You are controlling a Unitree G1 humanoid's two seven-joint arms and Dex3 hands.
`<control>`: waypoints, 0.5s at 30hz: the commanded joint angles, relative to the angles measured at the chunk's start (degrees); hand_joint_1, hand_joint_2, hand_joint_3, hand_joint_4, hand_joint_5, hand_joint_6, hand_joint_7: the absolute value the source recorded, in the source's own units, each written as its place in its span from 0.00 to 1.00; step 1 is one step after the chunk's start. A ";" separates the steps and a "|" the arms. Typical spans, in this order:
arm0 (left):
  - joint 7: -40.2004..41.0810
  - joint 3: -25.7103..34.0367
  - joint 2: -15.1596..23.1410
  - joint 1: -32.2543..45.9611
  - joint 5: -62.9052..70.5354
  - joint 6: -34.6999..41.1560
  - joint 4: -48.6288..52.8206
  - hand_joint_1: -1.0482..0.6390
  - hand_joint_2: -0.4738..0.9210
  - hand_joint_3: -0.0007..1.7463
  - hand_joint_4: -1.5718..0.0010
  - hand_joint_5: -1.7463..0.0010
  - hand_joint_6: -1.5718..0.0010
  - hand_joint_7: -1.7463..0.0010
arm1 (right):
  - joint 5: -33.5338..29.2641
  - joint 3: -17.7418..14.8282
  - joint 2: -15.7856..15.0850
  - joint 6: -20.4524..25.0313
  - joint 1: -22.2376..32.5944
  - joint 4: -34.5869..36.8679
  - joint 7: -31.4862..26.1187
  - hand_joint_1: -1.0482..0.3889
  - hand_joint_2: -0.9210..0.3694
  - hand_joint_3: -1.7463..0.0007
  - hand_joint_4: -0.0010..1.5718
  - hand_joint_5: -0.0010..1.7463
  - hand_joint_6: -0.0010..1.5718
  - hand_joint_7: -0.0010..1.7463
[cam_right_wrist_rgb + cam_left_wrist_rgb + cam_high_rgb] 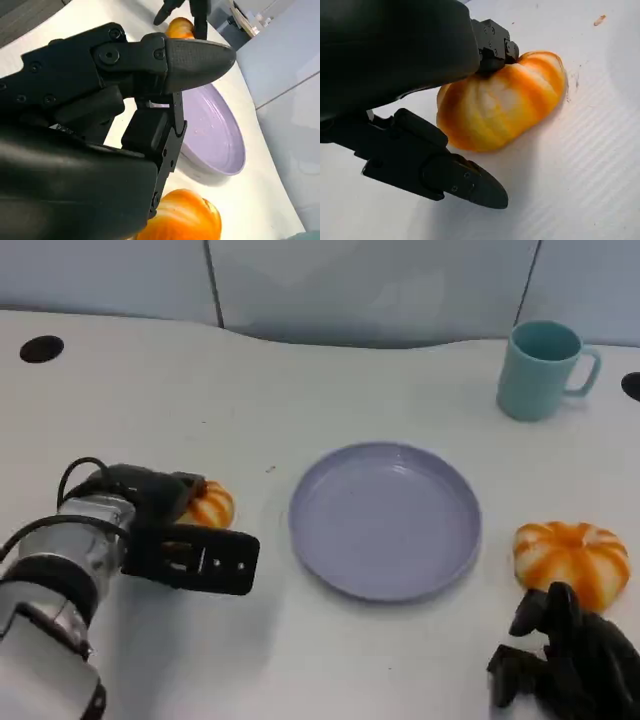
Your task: Grasp the bread from the table and place it into the plate.
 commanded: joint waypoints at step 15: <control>15.59 5.93 -1.97 6.57 -8.75 -2.46 1.10 0.52 0.73 0.50 0.52 0.10 0.45 0.39 | -0.07 0.23 -1.50 1.65 3.06 -3.58 -0.88 0.40 0.00 0.71 0.78 0.79 0.72 0.70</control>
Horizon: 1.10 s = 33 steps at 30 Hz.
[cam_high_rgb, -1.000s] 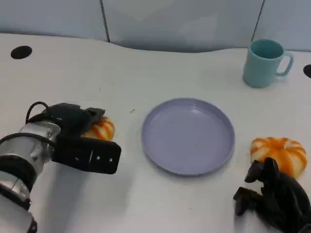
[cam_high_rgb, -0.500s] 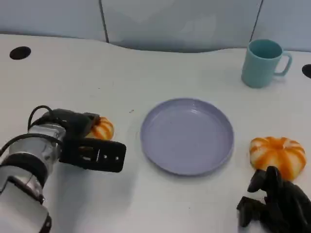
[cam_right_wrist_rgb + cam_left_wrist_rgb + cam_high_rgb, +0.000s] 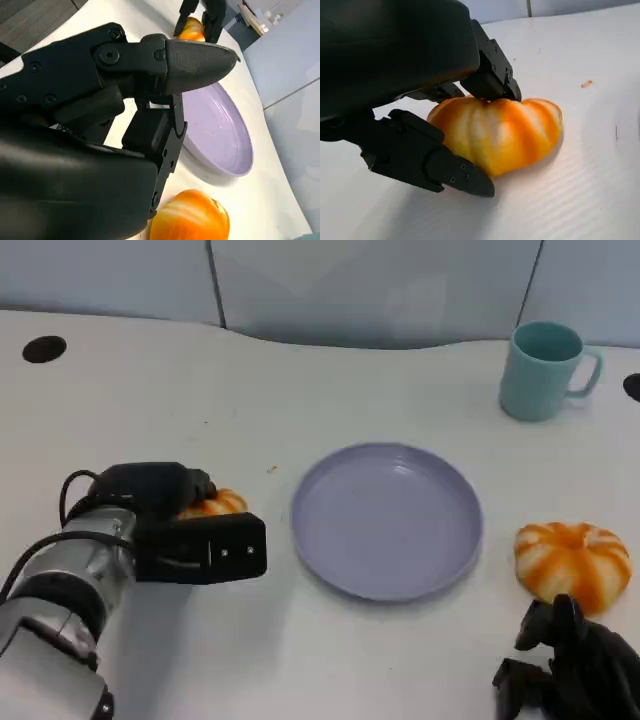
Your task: Grasp the bread from the table and place it into the plate.
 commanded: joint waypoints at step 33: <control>10.52 0.97 -0.73 5.60 -1.72 -1.60 0.80 0.49 0.79 0.63 0.55 0.00 0.67 0.09 | 0.99 -0.90 -0.95 1.51 0.19 -0.36 -0.35 0.40 0.00 0.73 0.79 0.79 0.73 0.70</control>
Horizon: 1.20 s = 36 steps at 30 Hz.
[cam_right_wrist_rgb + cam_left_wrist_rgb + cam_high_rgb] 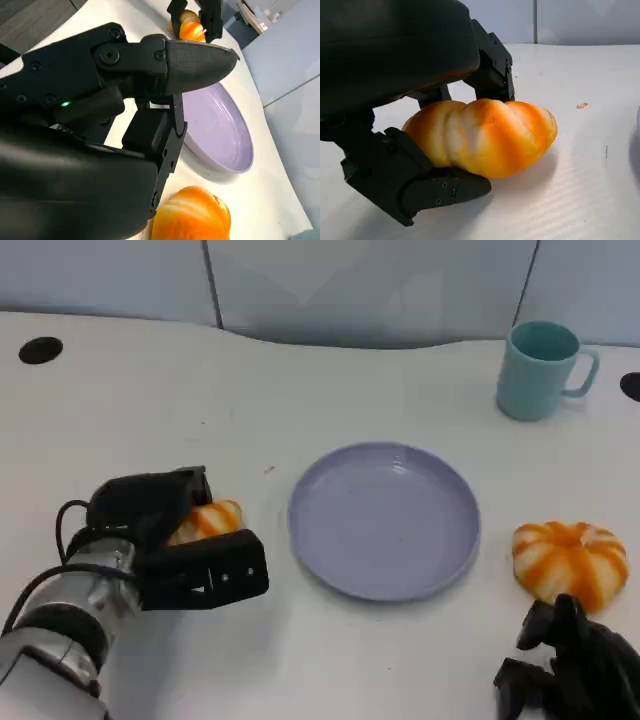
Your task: Grasp the bread from the table and place it into the plate.
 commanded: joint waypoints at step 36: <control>13.94 2.09 -2.90 -7.90 -1.01 -13.26 -2.23 0.54 0.72 0.52 0.47 0.00 0.62 0.00 | -1.82 0.59 0.05 -1.38 -1.39 2.50 -1.12 0.41 0.00 0.70 0.79 0.77 0.74 0.68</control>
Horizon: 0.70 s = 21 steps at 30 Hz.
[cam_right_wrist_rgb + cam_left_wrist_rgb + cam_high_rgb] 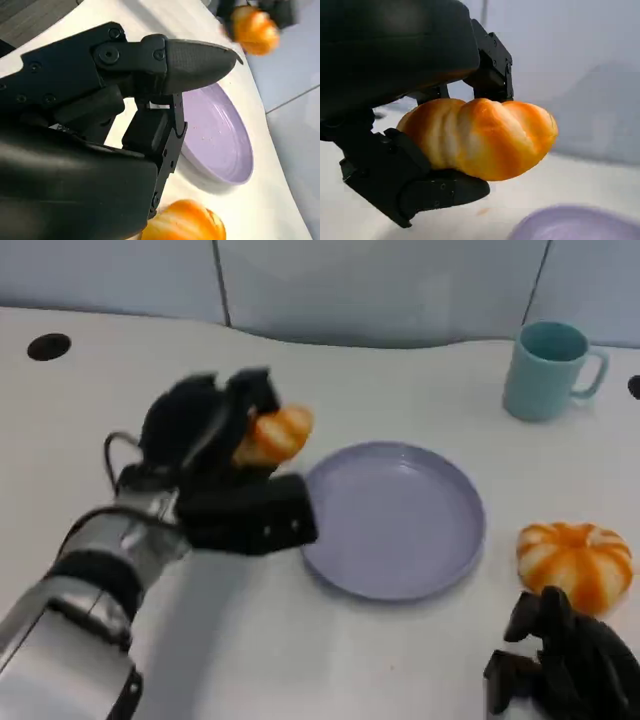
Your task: Grasp the bread from the table and place it into the plate.
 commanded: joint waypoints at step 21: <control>-10.88 -11.10 -4.89 -6.96 7.58 -13.96 -0.59 0.41 0.83 0.56 0.37 0.00 0.50 0.00 | 0.43 -0.16 0.01 1.08 -0.29 1.35 -0.62 0.41 0.00 0.72 0.80 0.75 0.72 0.68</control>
